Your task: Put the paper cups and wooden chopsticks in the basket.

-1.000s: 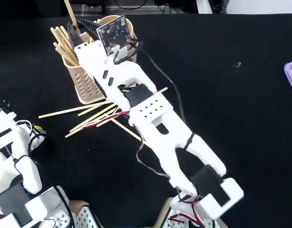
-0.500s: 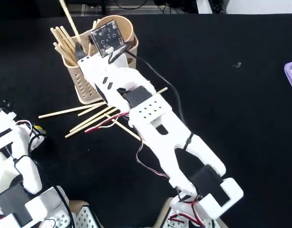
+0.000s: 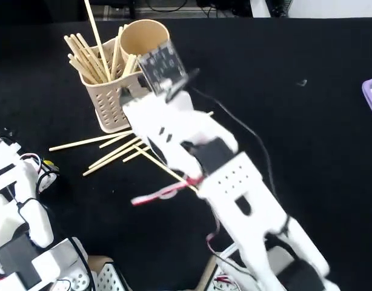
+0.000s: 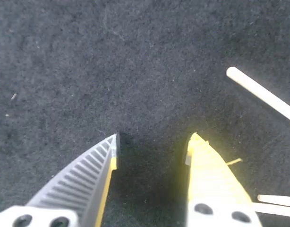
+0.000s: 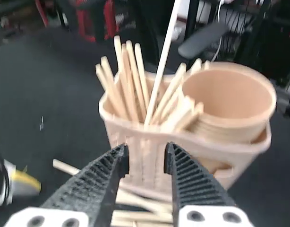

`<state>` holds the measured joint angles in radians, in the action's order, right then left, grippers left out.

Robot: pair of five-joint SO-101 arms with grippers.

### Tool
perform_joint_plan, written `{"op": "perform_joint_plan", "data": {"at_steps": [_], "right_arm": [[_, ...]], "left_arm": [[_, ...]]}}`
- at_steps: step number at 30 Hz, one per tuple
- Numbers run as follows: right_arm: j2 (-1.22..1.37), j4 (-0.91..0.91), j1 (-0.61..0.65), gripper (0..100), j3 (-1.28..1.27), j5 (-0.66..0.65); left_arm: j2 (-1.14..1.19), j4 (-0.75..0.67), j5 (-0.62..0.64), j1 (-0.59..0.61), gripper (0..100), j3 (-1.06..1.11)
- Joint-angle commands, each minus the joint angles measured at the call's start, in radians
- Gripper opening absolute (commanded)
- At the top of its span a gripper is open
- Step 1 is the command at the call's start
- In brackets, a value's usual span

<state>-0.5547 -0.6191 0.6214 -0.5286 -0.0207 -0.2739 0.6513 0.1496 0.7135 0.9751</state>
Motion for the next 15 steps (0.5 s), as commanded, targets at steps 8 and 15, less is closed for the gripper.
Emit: {"op": "perform_joint_plan", "data": {"at_steps": [8,15], "right_arm": [[-0.216,0.13,-0.017,13.3,-0.407,0.005],[-0.214,0.048,-0.014,13.4,-0.568,-0.021]], "left_arm": [[0.002,-0.008,-0.009,0.012,24,-0.028],[0.002,-0.008,-0.009,0.01,24,-0.028]]}}
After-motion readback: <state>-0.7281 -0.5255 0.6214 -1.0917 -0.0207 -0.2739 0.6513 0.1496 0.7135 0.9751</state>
